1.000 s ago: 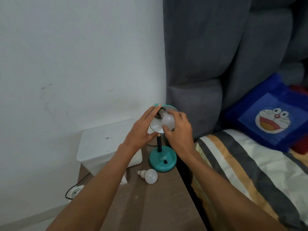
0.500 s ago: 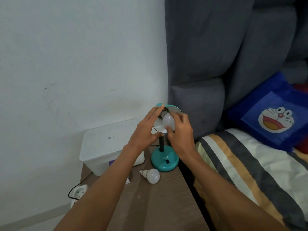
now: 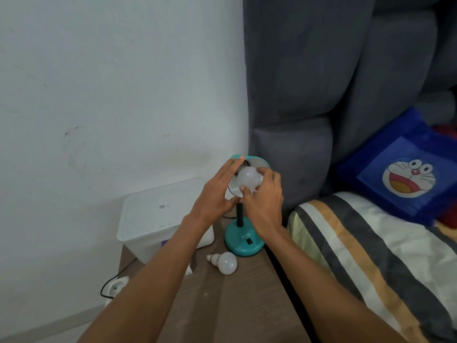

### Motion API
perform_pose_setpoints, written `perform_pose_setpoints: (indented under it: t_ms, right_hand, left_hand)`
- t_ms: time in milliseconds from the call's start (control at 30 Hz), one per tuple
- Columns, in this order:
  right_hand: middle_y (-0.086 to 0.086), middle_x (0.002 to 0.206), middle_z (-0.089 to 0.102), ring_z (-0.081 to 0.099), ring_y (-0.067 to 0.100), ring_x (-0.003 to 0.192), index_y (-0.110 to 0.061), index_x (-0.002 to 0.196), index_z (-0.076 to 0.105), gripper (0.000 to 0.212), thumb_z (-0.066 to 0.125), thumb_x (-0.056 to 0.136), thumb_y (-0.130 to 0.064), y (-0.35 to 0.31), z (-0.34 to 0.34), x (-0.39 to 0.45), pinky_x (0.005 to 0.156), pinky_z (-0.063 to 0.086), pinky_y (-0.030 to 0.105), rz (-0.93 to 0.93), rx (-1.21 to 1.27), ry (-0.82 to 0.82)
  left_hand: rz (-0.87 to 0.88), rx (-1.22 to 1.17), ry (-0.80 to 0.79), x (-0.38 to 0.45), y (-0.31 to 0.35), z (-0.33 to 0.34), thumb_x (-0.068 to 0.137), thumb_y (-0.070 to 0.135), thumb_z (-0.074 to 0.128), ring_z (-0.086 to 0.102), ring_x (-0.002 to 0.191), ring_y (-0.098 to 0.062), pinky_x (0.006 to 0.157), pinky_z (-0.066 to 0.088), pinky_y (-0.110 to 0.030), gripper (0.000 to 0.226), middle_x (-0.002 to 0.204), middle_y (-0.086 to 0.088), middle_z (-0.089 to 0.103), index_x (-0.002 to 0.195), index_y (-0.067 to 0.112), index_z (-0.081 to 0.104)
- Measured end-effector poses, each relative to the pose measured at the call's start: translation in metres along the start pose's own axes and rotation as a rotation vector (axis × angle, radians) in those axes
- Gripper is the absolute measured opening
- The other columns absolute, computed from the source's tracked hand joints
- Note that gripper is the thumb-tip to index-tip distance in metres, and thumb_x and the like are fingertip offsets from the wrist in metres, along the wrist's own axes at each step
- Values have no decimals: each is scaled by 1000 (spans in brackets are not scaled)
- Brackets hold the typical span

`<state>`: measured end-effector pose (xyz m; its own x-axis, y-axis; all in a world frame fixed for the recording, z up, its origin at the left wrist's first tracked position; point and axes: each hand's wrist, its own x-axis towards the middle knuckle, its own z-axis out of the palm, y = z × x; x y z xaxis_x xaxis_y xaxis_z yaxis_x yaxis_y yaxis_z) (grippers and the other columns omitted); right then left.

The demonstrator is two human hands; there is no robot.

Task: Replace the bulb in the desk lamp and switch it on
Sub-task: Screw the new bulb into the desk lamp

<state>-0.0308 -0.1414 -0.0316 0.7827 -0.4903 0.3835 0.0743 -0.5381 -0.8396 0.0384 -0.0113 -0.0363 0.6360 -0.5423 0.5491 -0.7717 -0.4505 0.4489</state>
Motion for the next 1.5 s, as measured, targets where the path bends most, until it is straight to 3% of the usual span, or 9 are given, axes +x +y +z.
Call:
perform_pose_setpoints:
  t_ms: [167,333,500,600,767,967,1100,1267,1500]
  right_hand:
    - [11,100,71,68,27,91,-25,125,46,40,56,95,-49,0,-2,5,70,47,27,90,-22,-7]
    - [8,122,53,63,27,100,-19,125,54,43,58,95,-50,-5,-5,9,74,44,28,25,-102,45]
    - [7,126,51,61,25,102,-22,130,55,41,65,93,-37,0,-4,8,81,43,24,-35,-67,-2]
    - [8,123,58,64,26,97,-20,130,55,51,74,85,-35,3,-4,9,83,50,31,-24,-71,-11]
    - [12,108,68,67,29,97,-14,113,57,43,56,94,-53,-3,-7,13,70,48,31,234,-10,36]
    - [5,115,56,61,21,97,-19,112,56,30,59,96,-43,-5,-6,12,73,43,26,65,-17,64]
    - [3,116,57,62,19,92,-22,117,55,45,74,83,-45,2,-5,12,78,53,32,12,-15,-24]
    - [13,110,67,62,21,90,-13,113,57,40,57,95,-49,-3,-9,14,68,44,25,231,31,4]
    - [1,116,54,57,12,91,-22,120,57,37,68,90,-39,-1,-7,12,71,39,13,8,12,-6]
  left_hand:
    - [1,7,1,-2,-2,-1,87,19,83,39,150,-18,120,41,-35,91,165,-2,37,160,20,29]
    - [6,5,9,0,-3,-2,83,16,85,39,150,-15,120,38,-26,95,164,-1,37,160,19,30]
    - [-20,-9,-4,-1,-1,-1,84,19,84,40,150,-17,120,40,-32,93,164,-2,37,160,19,30]
    - [-29,-18,-5,-1,0,-1,84,17,85,39,150,-17,120,39,-37,93,165,-1,37,160,19,30]
    - [-16,0,-3,-3,2,1,85,20,85,39,150,-17,120,39,-33,92,164,0,38,159,20,31]
    - [-16,-4,-6,-1,4,-3,85,19,84,40,149,-17,120,39,-30,92,164,-1,38,160,19,31]
    - [-22,-2,-6,-2,4,-2,85,15,84,40,150,-19,120,40,-36,93,165,-2,37,160,19,30]
    - [-17,13,-5,-3,2,-1,84,17,85,38,151,-17,121,37,-29,94,165,0,36,160,20,30]
    - [-25,-4,-12,-2,4,-2,84,18,84,42,148,-18,118,42,-32,93,164,0,38,160,21,30]
